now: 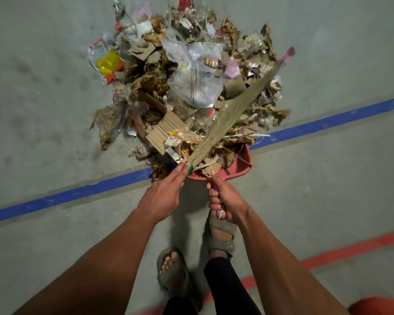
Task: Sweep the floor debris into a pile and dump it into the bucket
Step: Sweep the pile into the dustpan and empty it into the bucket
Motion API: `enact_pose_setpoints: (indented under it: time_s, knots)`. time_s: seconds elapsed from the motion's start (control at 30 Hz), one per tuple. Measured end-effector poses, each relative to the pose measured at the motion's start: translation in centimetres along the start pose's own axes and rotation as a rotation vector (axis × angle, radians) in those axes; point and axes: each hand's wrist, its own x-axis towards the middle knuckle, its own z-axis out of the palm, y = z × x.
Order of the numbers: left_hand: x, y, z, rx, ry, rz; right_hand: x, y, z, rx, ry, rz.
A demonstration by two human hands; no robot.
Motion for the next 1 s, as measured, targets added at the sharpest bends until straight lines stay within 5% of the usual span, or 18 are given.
enact_pose_setpoints:
  time_s: [0.43, 1.0]
  knots:
    - [-5.8, 8.3, -11.9, 0.029, 0.044, 0.023, -13.8, -5.2, 3.1, 0.028, -0.025, -0.059]
    - [-7.5, 11.5, -13.9, 0.055, -0.016, -0.024, -17.3, -5.7, 2.4, 0.026, -0.046, -0.04]
